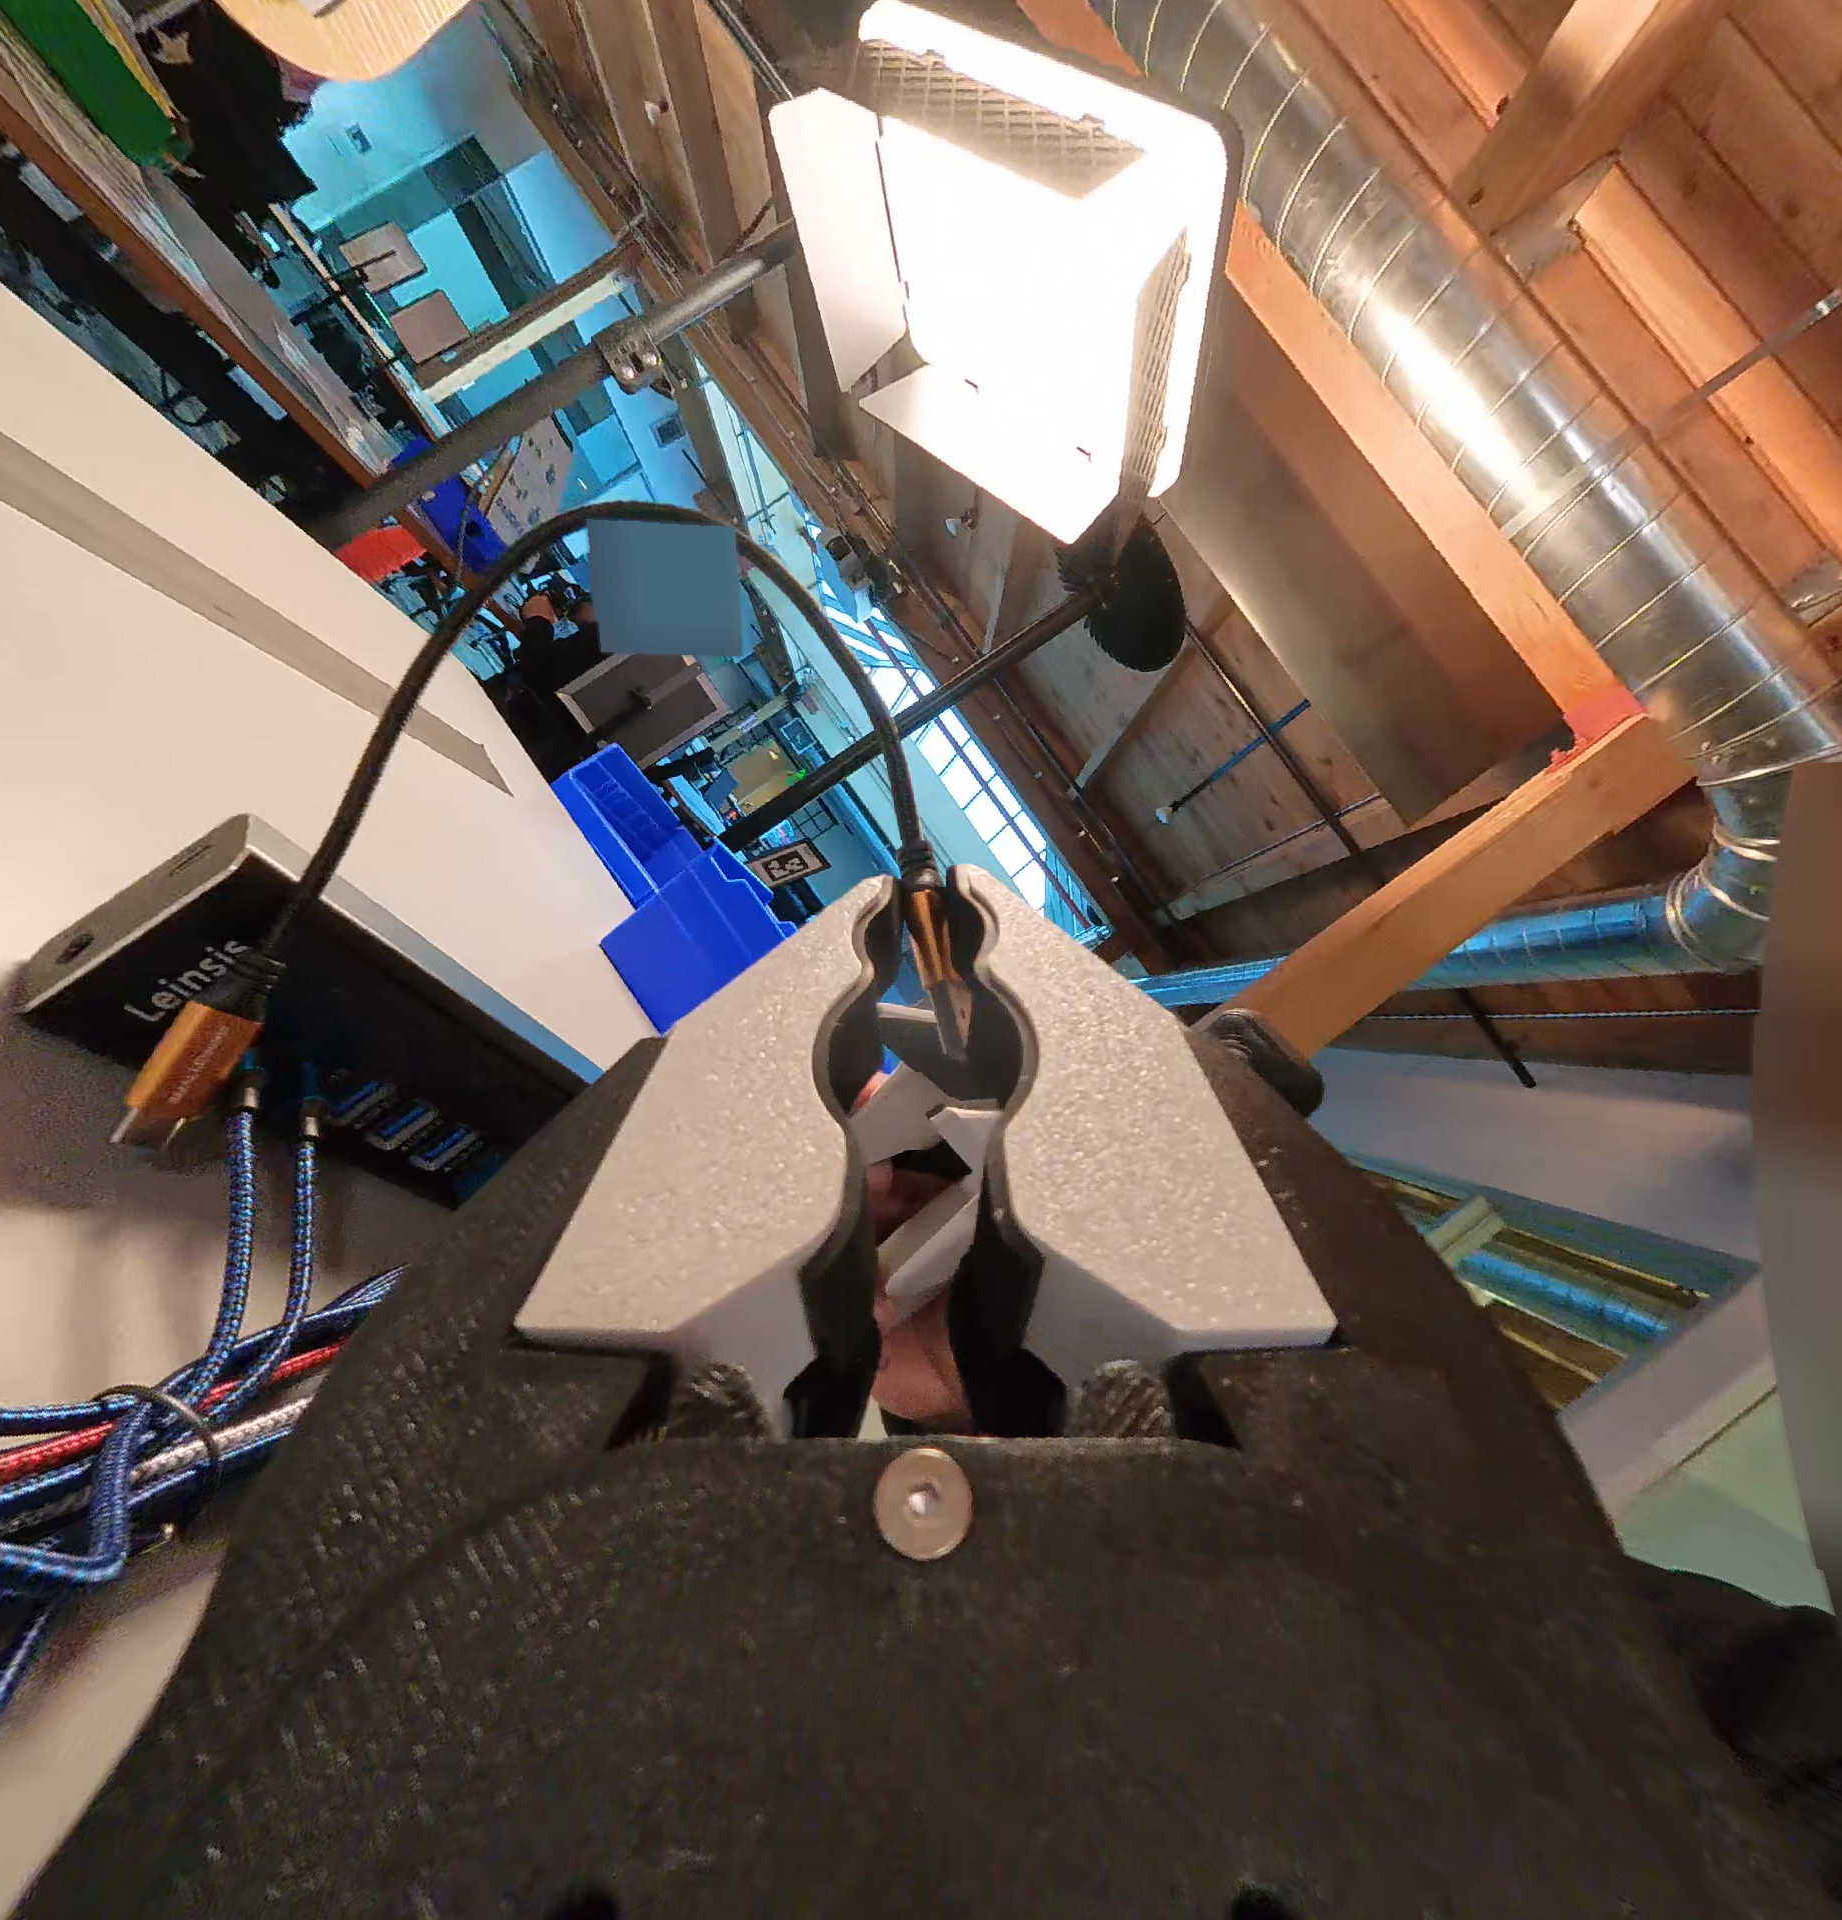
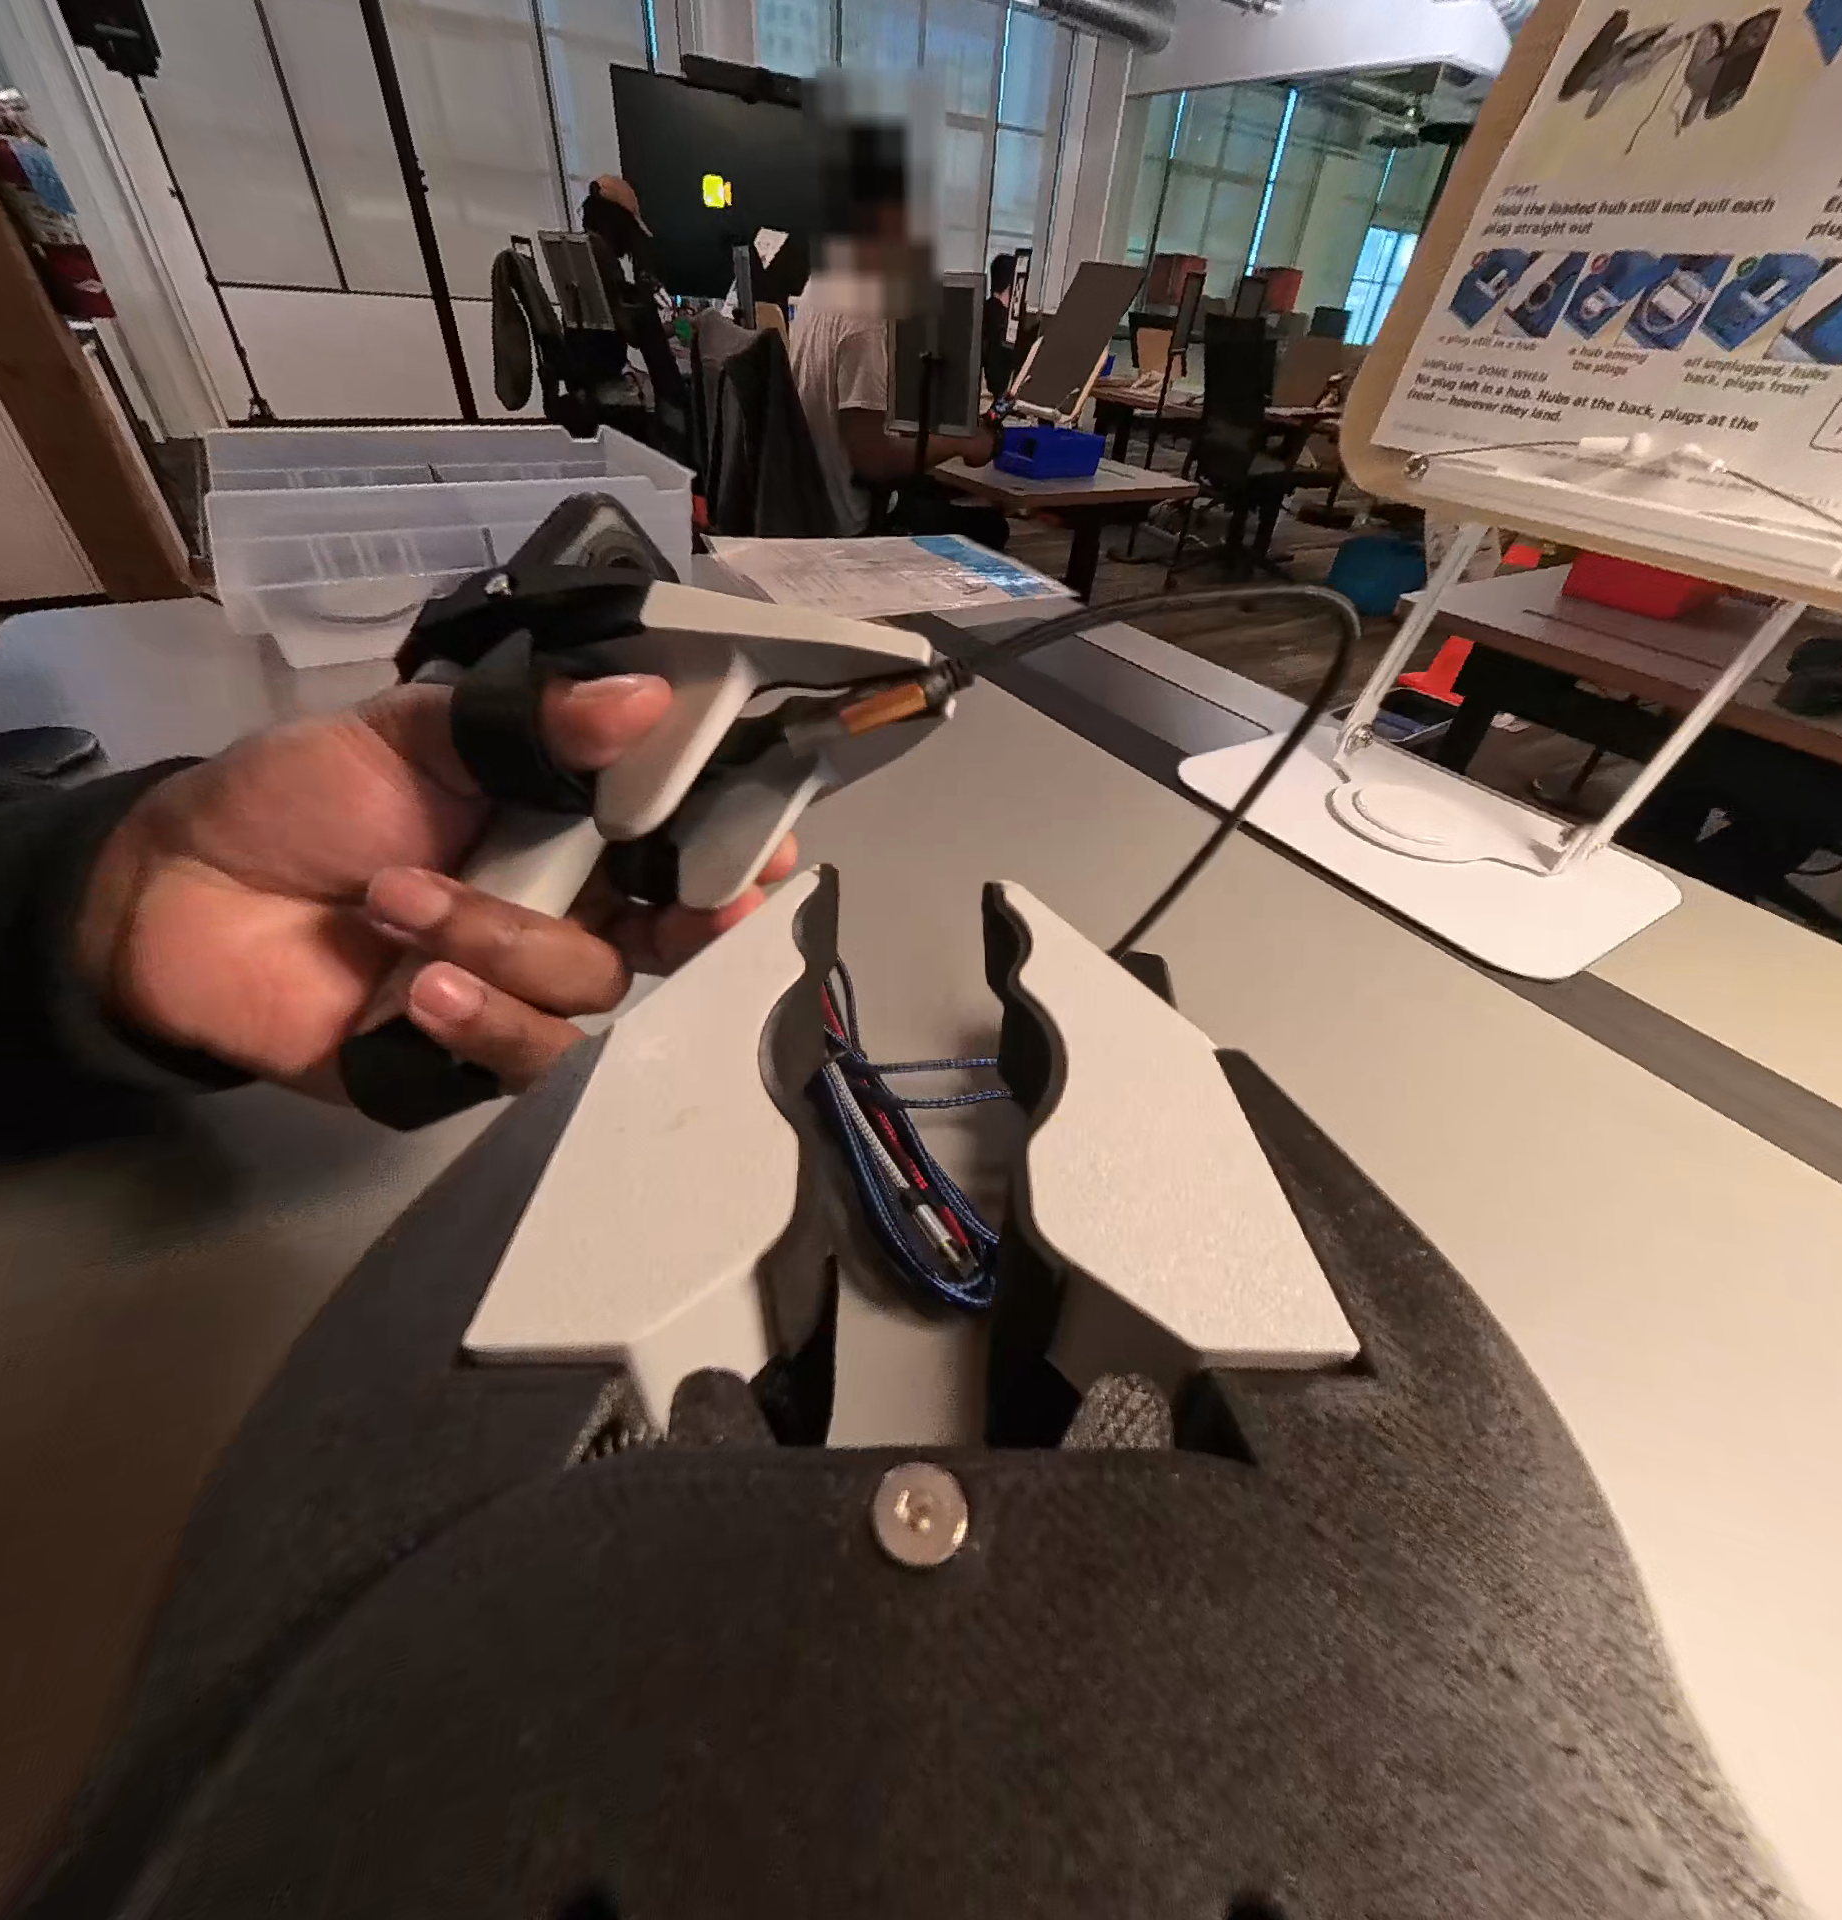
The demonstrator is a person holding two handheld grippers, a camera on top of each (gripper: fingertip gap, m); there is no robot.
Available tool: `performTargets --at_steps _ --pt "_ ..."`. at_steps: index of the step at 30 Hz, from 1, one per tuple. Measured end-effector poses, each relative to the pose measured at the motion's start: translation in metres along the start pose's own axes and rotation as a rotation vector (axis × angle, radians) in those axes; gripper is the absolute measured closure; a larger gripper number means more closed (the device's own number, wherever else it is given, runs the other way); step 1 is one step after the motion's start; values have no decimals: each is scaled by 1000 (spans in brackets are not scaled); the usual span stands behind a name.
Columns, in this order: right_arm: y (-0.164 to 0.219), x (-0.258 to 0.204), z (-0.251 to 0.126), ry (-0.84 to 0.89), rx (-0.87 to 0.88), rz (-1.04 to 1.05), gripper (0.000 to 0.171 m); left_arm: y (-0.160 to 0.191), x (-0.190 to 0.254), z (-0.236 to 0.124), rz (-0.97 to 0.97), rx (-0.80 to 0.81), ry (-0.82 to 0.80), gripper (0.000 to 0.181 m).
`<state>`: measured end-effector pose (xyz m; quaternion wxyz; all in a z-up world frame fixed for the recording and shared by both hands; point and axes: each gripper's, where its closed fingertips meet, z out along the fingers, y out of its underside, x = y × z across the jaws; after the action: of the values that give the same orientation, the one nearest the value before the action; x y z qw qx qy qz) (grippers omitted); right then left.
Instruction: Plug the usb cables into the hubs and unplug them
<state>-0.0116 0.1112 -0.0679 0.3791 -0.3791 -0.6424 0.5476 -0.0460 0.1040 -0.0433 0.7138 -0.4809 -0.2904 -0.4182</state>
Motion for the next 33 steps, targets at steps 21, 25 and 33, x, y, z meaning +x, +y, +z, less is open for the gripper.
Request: performTargets --at_steps 21,25,33 --pt "1 -9 21 210 41 -295 133 24 -6 3 100 7 -59 171" --pt "3 -9 20 200 43 -333 132 26 -6 4 47 1 -29 171" --pt "-2 -13 9 188 56 -518 147 32 3 5 81 -67 26 170"
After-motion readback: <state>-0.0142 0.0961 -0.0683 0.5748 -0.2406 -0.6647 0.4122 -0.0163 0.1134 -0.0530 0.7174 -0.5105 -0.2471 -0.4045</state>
